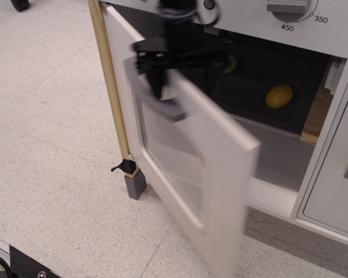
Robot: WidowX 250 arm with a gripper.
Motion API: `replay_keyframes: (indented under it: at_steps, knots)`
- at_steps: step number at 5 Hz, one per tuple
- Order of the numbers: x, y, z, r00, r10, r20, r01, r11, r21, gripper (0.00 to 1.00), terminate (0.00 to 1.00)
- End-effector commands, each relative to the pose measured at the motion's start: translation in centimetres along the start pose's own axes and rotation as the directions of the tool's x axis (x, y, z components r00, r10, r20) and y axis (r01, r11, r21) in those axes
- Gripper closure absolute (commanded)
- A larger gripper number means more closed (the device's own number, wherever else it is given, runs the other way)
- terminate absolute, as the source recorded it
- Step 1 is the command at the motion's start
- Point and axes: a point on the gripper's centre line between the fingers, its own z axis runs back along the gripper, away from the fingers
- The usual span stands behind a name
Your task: Close oven
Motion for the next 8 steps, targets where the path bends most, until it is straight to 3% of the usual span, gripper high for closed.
replay_keyframes:
  at_steps: [1, 2, 3, 4, 6, 8]
  knots:
    - [1.6, -3.1, 3.3, 1.000, 0.009, 0.017, -0.008, 0.998, -0.067, 0.00, 0.00]
    - [0.3, -1.9, 5.7, 1.000, -0.023, 0.010, 0.024, 0.994, -0.107, 0.00, 0.00]
    - [-1.6, -0.7, 6.9, 0.998, -0.069, -0.014, 0.067, 0.992, -0.108, 0.00, 0.00]
    - [-3.6, 1.0, 5.1, 0.988, -0.150, -0.039, 0.148, 0.987, -0.058, 0.00, 0.00]
    - [-6.1, 1.5, -1.7, 0.965, -0.260, -0.026, 0.258, 0.965, -0.042, 0.00, 0.00]
    - [-5.7, -1.8, -4.3, 0.952, -0.305, -0.001, 0.303, 0.945, -0.127, 0.00, 0.00]
